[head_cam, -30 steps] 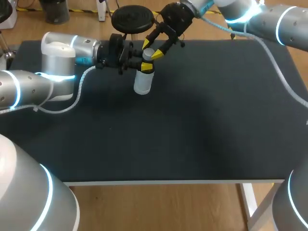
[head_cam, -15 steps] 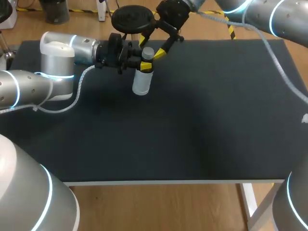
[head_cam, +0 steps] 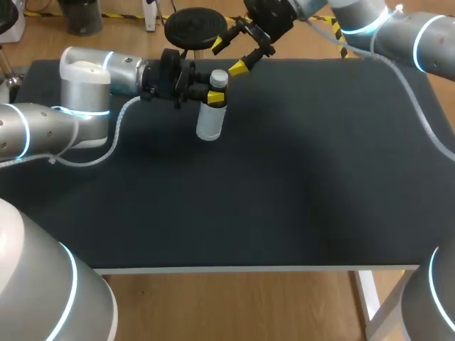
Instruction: Unscrew the bottle cap
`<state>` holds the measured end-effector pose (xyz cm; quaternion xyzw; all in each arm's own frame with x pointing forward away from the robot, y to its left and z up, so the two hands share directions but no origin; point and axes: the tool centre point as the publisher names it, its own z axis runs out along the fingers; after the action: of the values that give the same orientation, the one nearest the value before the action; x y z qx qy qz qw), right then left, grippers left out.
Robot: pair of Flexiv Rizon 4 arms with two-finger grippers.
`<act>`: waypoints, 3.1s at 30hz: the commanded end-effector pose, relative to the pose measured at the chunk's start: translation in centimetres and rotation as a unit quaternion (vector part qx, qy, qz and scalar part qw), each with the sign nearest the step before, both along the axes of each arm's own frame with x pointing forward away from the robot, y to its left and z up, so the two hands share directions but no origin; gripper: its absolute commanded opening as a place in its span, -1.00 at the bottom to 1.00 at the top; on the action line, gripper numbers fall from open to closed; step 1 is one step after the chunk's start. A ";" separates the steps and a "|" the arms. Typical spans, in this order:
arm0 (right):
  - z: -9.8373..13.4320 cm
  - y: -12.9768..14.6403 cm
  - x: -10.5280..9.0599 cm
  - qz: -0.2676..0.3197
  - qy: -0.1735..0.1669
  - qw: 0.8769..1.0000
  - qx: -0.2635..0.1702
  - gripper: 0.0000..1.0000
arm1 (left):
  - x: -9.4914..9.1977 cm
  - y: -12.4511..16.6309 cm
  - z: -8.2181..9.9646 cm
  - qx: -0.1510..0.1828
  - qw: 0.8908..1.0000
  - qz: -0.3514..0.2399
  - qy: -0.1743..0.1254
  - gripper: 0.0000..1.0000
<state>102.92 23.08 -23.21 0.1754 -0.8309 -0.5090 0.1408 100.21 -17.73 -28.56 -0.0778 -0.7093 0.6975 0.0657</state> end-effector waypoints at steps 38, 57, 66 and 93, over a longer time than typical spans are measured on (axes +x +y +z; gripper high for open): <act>-1.1 0.5 -3.4 -0.377 -0.033 0.925 0.029 1.00 | 0.2 0.0 -0.1 -0.001 1.000 -0.004 0.000 -1.00; -2.1 0.8 -2.9 -0.350 0.002 0.937 0.012 1.00 | 0.2 0.0 -0.1 -0.001 1.000 -0.004 0.000 -1.00; -2.0 1.1 -3.0 -0.344 0.000 0.939 0.011 0.51 | 0.2 0.0 -0.1 -0.001 1.000 -0.004 0.000 -1.00; -2.5 1.1 -2.7 -0.168 -0.054 0.984 -0.033 -1.00 | 0.2 0.0 -0.1 -0.001 1.000 -0.004 0.000 -1.00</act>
<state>99.62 24.25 -25.86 0.0119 -0.8624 -0.5048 -0.0348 99.78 -17.54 -28.90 -0.0790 -0.7089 0.6978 0.0662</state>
